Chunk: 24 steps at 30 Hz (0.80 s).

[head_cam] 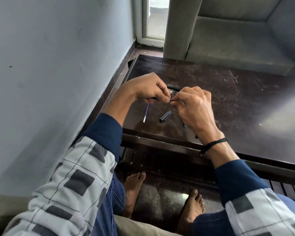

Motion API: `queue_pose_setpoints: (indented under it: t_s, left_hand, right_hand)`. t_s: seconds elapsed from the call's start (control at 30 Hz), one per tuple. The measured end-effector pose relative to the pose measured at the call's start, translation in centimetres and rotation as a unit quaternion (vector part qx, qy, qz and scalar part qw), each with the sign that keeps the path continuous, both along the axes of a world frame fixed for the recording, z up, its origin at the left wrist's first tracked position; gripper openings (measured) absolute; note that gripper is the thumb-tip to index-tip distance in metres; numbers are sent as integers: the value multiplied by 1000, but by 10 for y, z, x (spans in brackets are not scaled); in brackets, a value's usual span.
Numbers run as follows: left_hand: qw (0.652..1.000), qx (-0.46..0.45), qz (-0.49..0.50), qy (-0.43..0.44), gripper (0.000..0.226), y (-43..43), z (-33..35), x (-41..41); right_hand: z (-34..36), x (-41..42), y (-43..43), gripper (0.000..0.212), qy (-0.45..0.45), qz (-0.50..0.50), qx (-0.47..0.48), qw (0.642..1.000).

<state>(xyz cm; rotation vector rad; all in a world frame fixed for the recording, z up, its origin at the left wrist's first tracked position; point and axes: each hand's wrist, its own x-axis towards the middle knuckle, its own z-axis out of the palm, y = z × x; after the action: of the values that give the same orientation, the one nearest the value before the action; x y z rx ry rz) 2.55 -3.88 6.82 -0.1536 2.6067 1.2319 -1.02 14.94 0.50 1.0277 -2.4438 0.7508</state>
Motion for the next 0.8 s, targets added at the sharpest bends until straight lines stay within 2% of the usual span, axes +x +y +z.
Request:
queue_pose_setpoints:
  t_s: [0.2, 0.37, 0.43, 0.57, 0.8]
  left_hand:
    - [1000, 1, 11, 1, 8, 5, -3, -1]
    - [996, -20, 78, 23, 5, 2, -7, -5]
    - [994, -8, 101, 31, 6, -2, -7, -4]
    - [992, 0, 117, 37, 6, -2, -5, -3]
    - [994, 6, 104, 25, 5, 5, -6, -4]
  right_hand:
    - [2, -1, 2, 7, -21, -4, 17, 1000]
    - [10, -9, 10, 35, -86, -62, 34, 994]
    - [12, -15, 19, 32, -138, -97, 30, 985]
    - [9, -16, 26, 18, -223, -134, 98, 961]
    - [-2, -6, 14, 22, -257, -161, 189, 934]
